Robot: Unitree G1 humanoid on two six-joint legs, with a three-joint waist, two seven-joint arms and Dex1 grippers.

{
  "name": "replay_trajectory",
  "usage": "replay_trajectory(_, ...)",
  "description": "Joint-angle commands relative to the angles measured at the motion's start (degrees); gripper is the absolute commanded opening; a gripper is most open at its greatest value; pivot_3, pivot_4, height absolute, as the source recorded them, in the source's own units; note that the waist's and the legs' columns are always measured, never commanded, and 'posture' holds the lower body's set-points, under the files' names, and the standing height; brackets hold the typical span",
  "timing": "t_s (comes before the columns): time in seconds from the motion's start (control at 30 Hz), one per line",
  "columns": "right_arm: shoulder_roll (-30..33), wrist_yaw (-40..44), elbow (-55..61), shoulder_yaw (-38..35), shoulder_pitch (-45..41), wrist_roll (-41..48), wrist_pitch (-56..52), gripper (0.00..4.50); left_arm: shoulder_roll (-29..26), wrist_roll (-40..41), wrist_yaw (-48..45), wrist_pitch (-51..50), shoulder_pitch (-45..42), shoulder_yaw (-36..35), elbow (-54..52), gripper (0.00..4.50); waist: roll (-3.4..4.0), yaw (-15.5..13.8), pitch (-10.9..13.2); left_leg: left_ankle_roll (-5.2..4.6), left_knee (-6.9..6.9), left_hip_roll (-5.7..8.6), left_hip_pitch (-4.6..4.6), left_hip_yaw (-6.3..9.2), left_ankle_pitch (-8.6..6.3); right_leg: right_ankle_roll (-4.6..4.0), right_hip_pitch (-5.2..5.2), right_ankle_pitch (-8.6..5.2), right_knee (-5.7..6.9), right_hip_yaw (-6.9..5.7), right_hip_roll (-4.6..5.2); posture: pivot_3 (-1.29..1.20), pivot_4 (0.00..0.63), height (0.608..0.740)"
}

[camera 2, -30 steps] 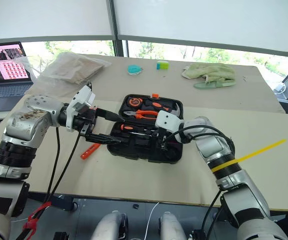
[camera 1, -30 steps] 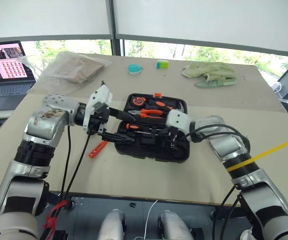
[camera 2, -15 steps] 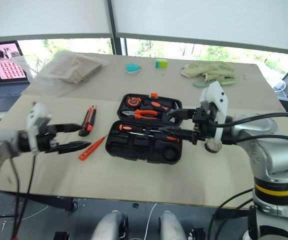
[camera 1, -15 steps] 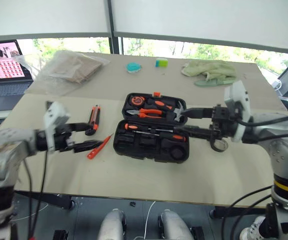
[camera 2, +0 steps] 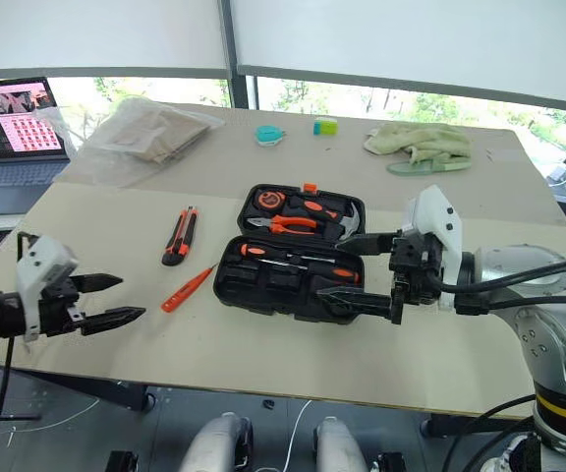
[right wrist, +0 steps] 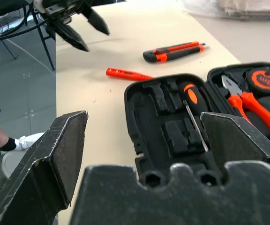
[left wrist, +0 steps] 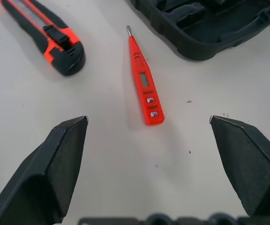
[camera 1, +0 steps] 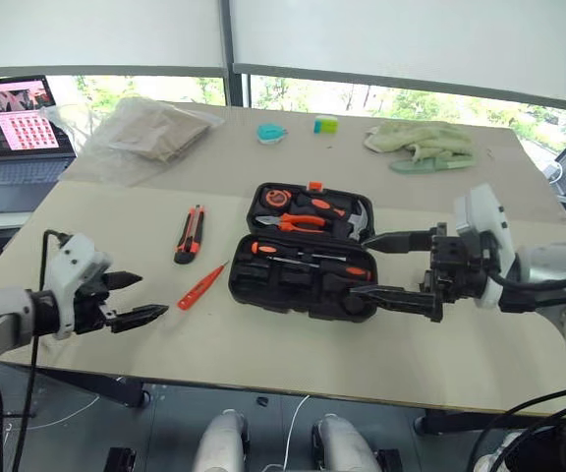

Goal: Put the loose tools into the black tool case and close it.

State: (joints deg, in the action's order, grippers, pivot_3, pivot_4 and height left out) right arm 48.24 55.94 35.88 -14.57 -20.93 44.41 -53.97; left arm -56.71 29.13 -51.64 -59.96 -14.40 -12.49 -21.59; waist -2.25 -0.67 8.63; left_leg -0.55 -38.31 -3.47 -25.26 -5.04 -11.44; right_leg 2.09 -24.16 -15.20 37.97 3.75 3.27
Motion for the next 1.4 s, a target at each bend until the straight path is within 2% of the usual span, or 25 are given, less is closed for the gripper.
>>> replay_trajectory(0.03,0.9,-2.9,3.7,-2.8,0.5,3.5,-0.1,4.48,0.3,-1.0,4.9,-9.1,-8.3,8.0,1.1,4.50,-0.03,0.1,0.0,0.00,0.00,0.00,0.00,0.00,0.00,0.01,0.02,0.00,0.01,0.00,-0.01,0.00,0.150,0.740)
replay_trajectory(0.23,1.2,-7.7,6.9,-3.1,1.1,9.0,-1.4,4.48,1.2,-6.3,5.3,-11.6,-19.7,25.9,9.1,4.50,-0.09,1.1,0.0,-0.01,0.05,0.03,0.00,0.04,0.00,0.01,-0.02,-0.01,0.01,0.09,-0.08,0.00,0.150,0.740)
replay_trajectory(0.47,1.1,-11.8,6.8,-2.0,1.7,11.3,-0.5,4.48,6.6,-9.7,3.8,-8.9,-26.8,34.0,17.7,4.50,-0.14,1.0,0.0,-0.02,0.04,0.08,-0.02,0.06,0.00,0.02,0.01,-0.01,0.00,0.09,-0.05,0.00,0.150,0.740)
replay_trajectory(0.6,1.3,-13.1,7.5,-1.9,2.3,12.2,0.0,4.50,7.7,-13.0,2.9,-6.0,-27.1,37.9,21.2,3.36,-0.10,0.6,0.0,-0.02,0.03,0.13,-0.01,0.08,0.01,0.04,0.04,-0.02,0.01,0.09,0.00,0.00,0.150,0.740)
replay_trajectory(0.7,1.7,-13.6,8.1,-2.4,2.9,12.3,0.5,4.50,8.7,-14.1,3.0,-5.6,-26.9,37.5,22.5,2.22,-0.06,0.3,0.0,-0.03,0.02,0.16,0.02,0.08,0.01,0.05,0.09,-0.02,0.01,0.09,0.02,0.00,0.150,0.740)
replay_trajectory(0.77,2.0,-13.9,8.5,-2.7,3.3,12.3,0.8,4.50,8.7,-14.1,2.3,-6.1,-26.6,37.1,22.3,1.61,-0.06,0.2,0.0,-0.03,0.02,0.16,0.02,0.09,0.01,0.06,0.09,-0.02,0.01,0.09,0.02,0.00,0.150,0.740)
replay_trajectory(0.8,2.1,-14.0,8.6,-2.8,3.5,12.4,0.9,4.50,8.7,-14.0,2.0,-6.5,-26.4,36.8,22.1,1.09,-0.06,0.2,0.0,-0.03,0.01,0.16,0.02,0.09,0.01,0.06,0.10,-0.02,0.01,0.09,0.03,0.00,0.150,0.740)
replay_trajectory(0.87,2.4,-14.3,9.1,-3.2,4.1,12.6,1.2,4.50,8.1,-13.4,1.3,-7.5,-25.8,36.1,20.9,0.51,-0.06,0.2,0.0,-0.03,0.01,0.16,0.02,0.10,0.01,0.08,0.09,-0.02,0.00,0.09,0.04,0.00,0.150,0.740)
replay_trajectory(1.0,3.1,-14.8,10.0,-4.3,6.2,13.0,1.8,4.50,5.4,-12.4,-0.1,-9.2,-25.0,33.7,18.4,0.42,-0.07,0.4,0.0,-0.03,0.02,0.16,0.01,0.12,0.01,0.08,0.08,-0.03,0.00,0.09,0.03,0.00,0.150,0.740)
replay_trajectory(1.07,3.6,-14.8,10.5,-5.3,7.8,13.1,2.2,4.50,2.0,-11.9,-1.8,-9.1,-24.9,32.3,16.8,0.42,-0.08,0.7,0.0,-0.03,0.02,0.13,0.00,0.13,0.00,0.08,0.05,-0.03,0.01,0.09,0.02,0.00,0.150,0.740)
replay_trajectory(1.2,4.3,-15.3,10.4,-6.6,10.3,13.0,3.1,4.50,-3.4,-12.1,-9.0,-0.7,-29.2,31.2,14.9,0.41,-0.21,1.2,0.0,-0.03,0.03,0.06,-0.05,0.18,0.01,0.04,-0.01,-0.04,0.04,0.08,-0.06,0.00,0.150,0.740)
replay_trajectory(1.3,4.5,-15.2,10.3,-6.5,11.5,12.5,3.9,4.50,-2.5,-15.6,-14.5,12.8,-34.9,33.2,18.3,0.41,-0.24,0.4,0.1,-0.02,0.00,0.12,-0.06,0.16,0.01,0.06,0.04,-0.04,0.01,0.03,0.00,0.00,0.150,0.740)
replay_trajectory(1.4,4.6,-15.3,9.8,-5.7,11.8,11.5,4.7,4.50,3.1,-18.4,-19.7,25.3,-40.7,36.0,24.4,0.41,-0.23,-0.4,0.0,-0.03,-0.04,0.22,-0.07,0.11,0.01,0.11,0.13,-0.01,-0.13,0.03,0.08,0.00,0.150,0.740)
